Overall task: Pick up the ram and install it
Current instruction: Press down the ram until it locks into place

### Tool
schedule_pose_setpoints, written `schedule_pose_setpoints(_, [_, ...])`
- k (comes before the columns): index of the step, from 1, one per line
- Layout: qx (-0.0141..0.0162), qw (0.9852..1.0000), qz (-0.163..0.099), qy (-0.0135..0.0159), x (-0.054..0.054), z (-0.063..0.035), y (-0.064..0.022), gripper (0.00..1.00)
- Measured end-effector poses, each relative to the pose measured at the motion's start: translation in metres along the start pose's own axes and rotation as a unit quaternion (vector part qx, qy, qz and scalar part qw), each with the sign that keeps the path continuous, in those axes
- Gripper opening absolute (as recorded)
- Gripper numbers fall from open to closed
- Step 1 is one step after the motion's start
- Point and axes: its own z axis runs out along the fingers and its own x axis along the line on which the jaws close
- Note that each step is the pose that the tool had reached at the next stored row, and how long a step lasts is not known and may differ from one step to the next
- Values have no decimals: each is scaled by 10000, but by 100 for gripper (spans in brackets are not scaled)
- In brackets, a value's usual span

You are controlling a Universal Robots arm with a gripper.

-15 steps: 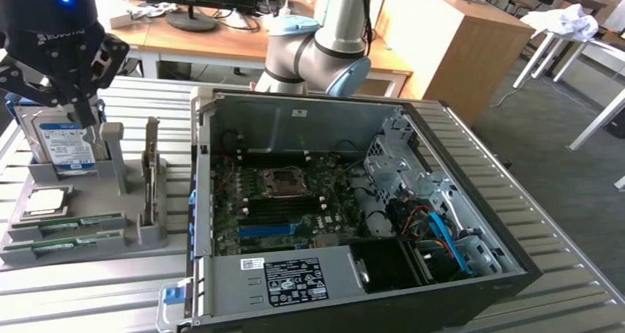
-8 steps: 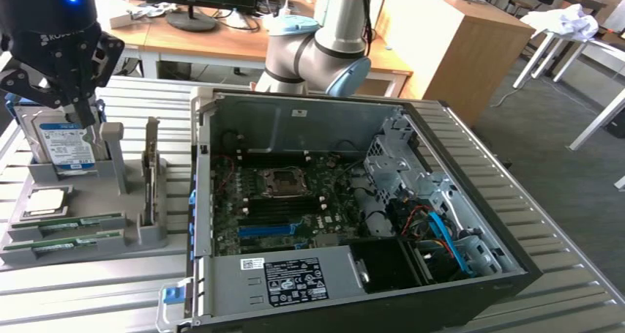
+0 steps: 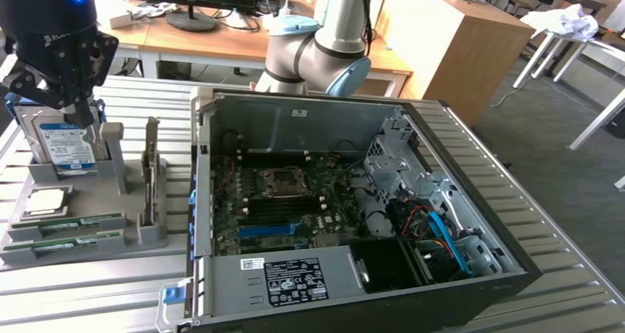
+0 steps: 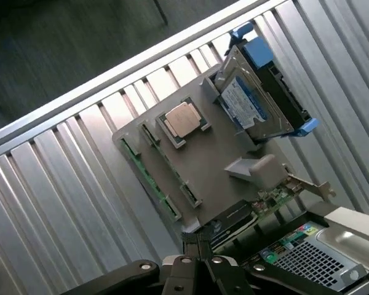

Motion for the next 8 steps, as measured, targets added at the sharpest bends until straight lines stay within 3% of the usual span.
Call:
schedule_pose_setpoints(4, [-12, 9993, -364, 16, 0, 1, 0, 10])
schedule_pose_setpoints(8, [-25, 9973, -728, 33, 0, 2, 0, 10])
